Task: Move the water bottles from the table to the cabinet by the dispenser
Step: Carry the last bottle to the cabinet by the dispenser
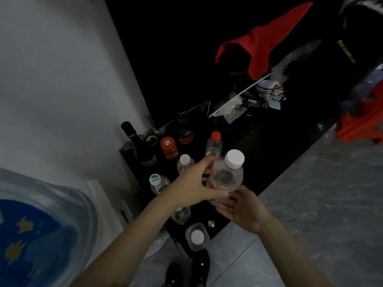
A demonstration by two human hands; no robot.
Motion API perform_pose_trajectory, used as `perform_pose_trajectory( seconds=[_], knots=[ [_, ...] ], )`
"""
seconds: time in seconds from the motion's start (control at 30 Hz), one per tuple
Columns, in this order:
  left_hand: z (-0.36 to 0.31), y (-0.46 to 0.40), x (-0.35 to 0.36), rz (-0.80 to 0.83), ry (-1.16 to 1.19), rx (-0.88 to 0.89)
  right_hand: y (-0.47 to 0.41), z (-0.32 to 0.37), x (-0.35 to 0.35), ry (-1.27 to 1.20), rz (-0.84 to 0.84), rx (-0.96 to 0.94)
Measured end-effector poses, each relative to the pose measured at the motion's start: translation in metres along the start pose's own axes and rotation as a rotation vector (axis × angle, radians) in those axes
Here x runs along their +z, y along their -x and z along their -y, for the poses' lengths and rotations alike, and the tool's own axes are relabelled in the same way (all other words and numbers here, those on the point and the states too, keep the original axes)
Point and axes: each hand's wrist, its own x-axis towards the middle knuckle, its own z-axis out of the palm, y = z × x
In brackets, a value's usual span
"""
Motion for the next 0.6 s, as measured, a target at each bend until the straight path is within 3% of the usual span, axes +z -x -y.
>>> perform_pose_trajectory(
  seconds=[0.3,0.6],
  knots=[
    [0.051,-0.018,-0.012,-0.046,-0.305,-0.024,-0.054,-0.004,0.005,-0.037,-0.011,0.084],
    [0.063,-0.011,-0.013,0.033,-0.274,-0.054,-0.084,-0.022,0.008,-0.113,-0.023,0.139]
  ],
)
